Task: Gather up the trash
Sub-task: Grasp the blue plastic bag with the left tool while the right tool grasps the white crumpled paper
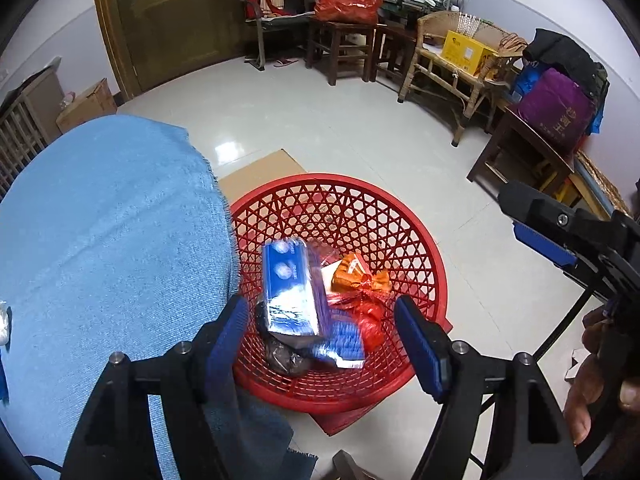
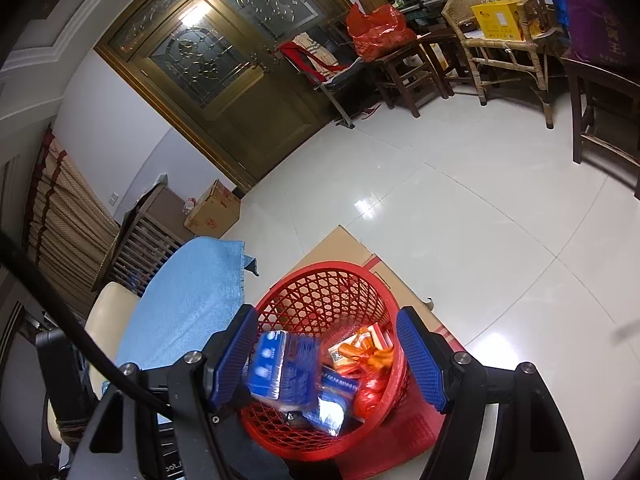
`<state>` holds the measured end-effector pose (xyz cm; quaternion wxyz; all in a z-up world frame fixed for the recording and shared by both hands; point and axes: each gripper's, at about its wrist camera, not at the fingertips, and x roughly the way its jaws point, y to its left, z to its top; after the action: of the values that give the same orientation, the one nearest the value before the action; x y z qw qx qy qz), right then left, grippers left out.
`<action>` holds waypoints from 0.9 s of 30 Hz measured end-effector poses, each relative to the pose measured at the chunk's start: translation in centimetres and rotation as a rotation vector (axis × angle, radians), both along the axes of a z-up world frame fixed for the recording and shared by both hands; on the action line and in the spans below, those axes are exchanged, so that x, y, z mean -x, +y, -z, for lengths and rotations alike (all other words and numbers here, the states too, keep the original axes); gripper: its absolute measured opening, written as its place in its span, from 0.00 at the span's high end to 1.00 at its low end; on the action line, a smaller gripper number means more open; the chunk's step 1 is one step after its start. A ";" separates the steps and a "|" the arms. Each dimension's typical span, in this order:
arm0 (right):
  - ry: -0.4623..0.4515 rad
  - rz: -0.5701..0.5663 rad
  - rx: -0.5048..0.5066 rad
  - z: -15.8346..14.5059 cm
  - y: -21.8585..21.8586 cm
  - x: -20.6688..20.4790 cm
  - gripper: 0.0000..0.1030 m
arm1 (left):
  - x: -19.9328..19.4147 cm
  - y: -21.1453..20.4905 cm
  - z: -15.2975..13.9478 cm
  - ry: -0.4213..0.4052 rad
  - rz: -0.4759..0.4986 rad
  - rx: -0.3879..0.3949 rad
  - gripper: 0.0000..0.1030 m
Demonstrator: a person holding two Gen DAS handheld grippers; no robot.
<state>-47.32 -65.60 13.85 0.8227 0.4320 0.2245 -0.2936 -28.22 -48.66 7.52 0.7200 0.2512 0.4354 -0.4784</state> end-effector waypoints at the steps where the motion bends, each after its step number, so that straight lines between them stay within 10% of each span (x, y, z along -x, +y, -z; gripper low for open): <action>1: 0.000 -0.002 0.001 0.0 0.1 0.0 0.26 | 0.0 0.1 -0.1 -0.002 -0.001 0.002 0.26; 16: 0.036 -0.091 0.013 -0.4 3.9 -3.3 0.26 | -3.1 7.4 -0.9 -0.002 -0.110 0.028 0.26; 27: 0.091 -0.267 0.033 -0.5 9.8 -9.9 0.26 | -10.2 21.4 -1.0 -0.034 -0.412 0.039 0.26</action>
<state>-37.40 -55.82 14.38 0.8504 0.3708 0.3122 -0.2044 -17.99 -27.25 8.54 0.8147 0.1510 0.4559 -0.3252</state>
